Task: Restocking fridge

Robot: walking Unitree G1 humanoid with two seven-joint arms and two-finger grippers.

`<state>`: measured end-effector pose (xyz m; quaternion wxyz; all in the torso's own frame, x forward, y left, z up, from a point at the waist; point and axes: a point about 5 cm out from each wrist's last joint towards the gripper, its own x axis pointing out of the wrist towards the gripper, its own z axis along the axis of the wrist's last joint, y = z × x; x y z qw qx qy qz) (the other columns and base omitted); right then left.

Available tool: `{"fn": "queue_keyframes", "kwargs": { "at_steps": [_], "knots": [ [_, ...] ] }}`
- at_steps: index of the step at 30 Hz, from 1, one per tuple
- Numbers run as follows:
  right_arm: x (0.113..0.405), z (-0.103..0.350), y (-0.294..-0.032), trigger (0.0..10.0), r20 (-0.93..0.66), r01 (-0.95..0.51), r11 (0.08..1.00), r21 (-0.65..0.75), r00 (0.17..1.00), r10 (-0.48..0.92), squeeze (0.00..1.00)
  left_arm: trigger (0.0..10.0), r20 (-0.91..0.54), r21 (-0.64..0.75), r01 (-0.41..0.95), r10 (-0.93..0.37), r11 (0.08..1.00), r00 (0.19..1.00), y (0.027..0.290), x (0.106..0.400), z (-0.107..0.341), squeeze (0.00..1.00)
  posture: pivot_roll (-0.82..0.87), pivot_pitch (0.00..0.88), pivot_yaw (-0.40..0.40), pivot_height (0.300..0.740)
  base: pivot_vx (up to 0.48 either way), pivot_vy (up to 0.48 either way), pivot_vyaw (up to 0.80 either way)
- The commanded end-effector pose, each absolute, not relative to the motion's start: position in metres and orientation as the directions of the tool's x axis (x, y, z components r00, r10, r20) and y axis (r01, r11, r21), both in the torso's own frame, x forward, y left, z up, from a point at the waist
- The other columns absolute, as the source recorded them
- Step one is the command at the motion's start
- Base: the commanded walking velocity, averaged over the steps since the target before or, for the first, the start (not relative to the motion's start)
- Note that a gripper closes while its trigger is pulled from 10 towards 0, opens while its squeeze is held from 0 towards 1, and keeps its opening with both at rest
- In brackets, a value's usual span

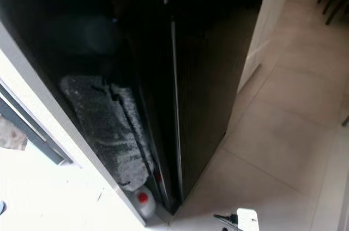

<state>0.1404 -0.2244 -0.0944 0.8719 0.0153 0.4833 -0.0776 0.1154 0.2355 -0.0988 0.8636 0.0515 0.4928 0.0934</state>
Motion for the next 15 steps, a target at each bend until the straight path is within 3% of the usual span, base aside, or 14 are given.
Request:
{"fn": "queue_keyframes", "kwargs": {
  "at_steps": [1, 5, 15],
  "knots": [
    [0.14, -0.096, -0.22, 10.0, -0.849, 0.145, 0.989, -0.036, 0.517, -0.107, 0.0, 10.0, -0.853, 0.207, -0.113, 0.236, 0.972, 0.465, 0.241, 0.108, -0.1, 0.0, -0.04, 0.006, 0.039, 0.74, 0.0, -0.259, 0.0],
    [0.139, -0.096, -0.221, 10.0, -0.851, 0.134, 0.99, -0.046, 0.513, -0.109, 0.0, 10.0, -0.852, 0.21, -0.118, 0.24, 0.971, 0.464, 0.241, 0.108, -0.1, 0.0, -0.04, 0.013, 0.038, 0.74, 0.0, -0.189, 0.0],
    [0.133, -0.098, -0.22, 10.0, -0.86, 0.12, 0.991, -0.052, 0.499, -0.106, 0.0, 10.0, -0.846, 0.225, -0.147, 0.268, 0.963, 0.461, 0.269, 0.102, -0.093, 0.0, -0.03, 0.036, 0.03, 0.74, 0.0, 0.0, 0.75]
  ]
}}
